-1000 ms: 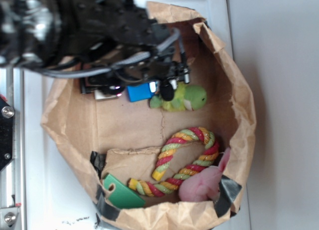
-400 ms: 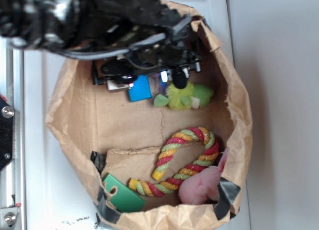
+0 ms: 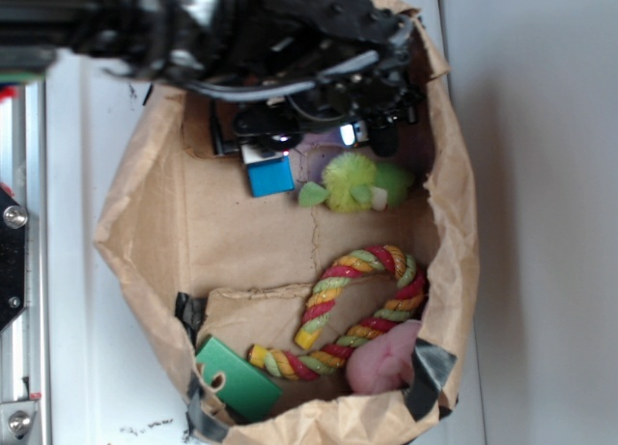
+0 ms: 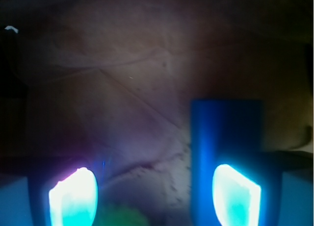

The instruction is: Grab the blue block.

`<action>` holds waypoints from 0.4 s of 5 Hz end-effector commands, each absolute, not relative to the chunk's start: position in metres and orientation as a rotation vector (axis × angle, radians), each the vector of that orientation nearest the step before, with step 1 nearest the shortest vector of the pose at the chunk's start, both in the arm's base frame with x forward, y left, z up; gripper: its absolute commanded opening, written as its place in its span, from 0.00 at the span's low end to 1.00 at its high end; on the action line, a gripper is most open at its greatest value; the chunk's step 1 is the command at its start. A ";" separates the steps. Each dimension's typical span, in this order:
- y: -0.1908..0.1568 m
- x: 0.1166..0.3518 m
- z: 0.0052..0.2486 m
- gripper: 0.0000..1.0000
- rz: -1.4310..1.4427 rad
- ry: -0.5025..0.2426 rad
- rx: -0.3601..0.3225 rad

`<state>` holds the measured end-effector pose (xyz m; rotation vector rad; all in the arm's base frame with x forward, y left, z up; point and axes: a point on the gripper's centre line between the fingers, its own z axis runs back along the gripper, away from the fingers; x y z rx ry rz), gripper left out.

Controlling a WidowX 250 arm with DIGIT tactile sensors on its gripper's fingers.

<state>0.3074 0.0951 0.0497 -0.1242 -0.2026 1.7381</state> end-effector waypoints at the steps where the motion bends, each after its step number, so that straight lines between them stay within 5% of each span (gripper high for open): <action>1: 0.094 0.273 0.065 1.00 1.694 -0.265 -0.158; 2: 0.093 0.263 0.069 1.00 1.677 -0.260 -0.166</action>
